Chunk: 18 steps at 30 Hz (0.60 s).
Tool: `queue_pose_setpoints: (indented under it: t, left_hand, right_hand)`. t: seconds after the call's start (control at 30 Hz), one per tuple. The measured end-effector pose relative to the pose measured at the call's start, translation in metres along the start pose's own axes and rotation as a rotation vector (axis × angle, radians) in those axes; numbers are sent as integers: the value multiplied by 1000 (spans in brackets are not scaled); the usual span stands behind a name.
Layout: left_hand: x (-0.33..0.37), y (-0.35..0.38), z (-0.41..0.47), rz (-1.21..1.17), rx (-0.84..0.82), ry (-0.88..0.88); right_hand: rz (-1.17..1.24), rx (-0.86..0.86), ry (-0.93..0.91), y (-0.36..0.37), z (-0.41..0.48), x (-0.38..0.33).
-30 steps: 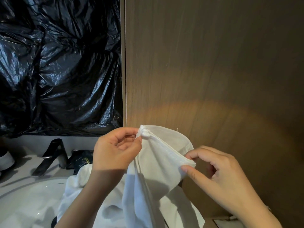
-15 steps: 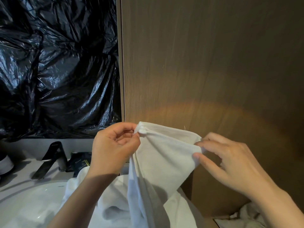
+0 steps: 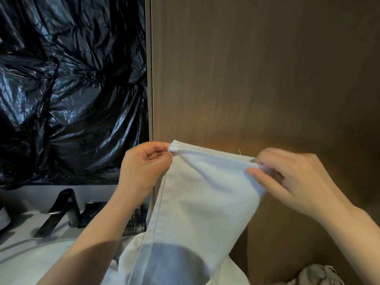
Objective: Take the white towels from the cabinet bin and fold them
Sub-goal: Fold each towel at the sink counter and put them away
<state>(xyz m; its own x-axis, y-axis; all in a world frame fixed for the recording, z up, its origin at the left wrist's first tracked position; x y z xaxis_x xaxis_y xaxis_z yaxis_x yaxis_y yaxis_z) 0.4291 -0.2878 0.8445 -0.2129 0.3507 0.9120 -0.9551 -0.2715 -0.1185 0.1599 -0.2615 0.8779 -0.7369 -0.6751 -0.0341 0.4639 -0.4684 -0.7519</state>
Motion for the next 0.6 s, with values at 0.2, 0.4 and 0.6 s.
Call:
queue_pose_setpoints:
  t: [0.2,0.4,0.6]
  left_hand:
    - [8,7,-3,-98,-57,-15]
    - [18,2,-4,-170,-86,22]
    - [26,-4,0,-169,-66,86]
  right_hand:
    - [-29,147,149,-6,6,6]
    - [293,203,231,-8,11,3]
    - [543,280,410,-11,13,0]
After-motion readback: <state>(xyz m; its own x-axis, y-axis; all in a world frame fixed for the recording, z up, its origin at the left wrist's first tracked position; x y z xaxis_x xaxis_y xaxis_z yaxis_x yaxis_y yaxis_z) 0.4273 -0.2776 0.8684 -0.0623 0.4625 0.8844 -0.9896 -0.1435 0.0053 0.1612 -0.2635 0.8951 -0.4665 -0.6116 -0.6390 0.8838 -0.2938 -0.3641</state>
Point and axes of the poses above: each hand's wrist, its own z-axis towards the middle knuckle, its own y-axis out of the palm, x = y × z, the point moved 1 cm from there along z, towards the middle knuckle, and after that the axes turned 4 degrees about z, right-handed, at the moved point
